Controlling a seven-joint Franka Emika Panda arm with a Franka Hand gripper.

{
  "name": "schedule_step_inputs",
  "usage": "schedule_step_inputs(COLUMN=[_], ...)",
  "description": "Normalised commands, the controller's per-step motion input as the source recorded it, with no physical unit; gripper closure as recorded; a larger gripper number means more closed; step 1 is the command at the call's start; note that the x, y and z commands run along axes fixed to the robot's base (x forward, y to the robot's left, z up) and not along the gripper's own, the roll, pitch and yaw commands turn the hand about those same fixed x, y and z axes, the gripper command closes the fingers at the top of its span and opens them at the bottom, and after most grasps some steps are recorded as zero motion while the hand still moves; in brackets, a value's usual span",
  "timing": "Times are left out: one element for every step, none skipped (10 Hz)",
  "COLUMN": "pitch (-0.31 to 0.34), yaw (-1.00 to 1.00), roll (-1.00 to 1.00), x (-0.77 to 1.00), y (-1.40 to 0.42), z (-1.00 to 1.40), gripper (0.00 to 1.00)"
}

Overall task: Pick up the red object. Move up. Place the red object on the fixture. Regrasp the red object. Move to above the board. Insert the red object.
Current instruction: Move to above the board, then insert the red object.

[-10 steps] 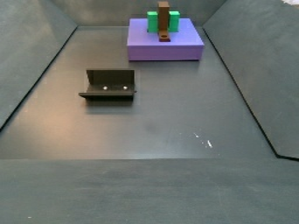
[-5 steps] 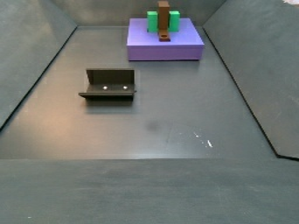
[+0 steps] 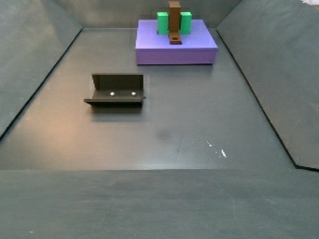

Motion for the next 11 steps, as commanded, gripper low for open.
schedule_step_inputs(pitch=[-0.005,-0.016,0.0,0.0,0.0,0.0,0.0,0.0,0.0,0.0,0.0], yaw=[-0.01,-0.01,0.0,0.0,0.0,0.0,0.0,0.0,0.0,0.0,0.0], roll=[-0.53,-0.37,0.0,0.0,0.0,0.0,0.0,0.01,0.01,0.0,0.0], x=[-0.05,-0.04,0.0,0.0,0.04,0.13,0.1,0.12,0.12,0.09,0.08], y=[0.02,0.02,0.0,0.0,0.06,0.12,0.11,0.12,0.13,0.11,0.09], z=[-0.01,-0.01,-0.14,-0.28,-0.49,-0.57,-0.55,-0.54,-0.56,-0.6,-0.66], gripper=[1.0,1.0,1.0,1.0,1.0,1.0,1.0,1.0,1.0,1.0,1.0])
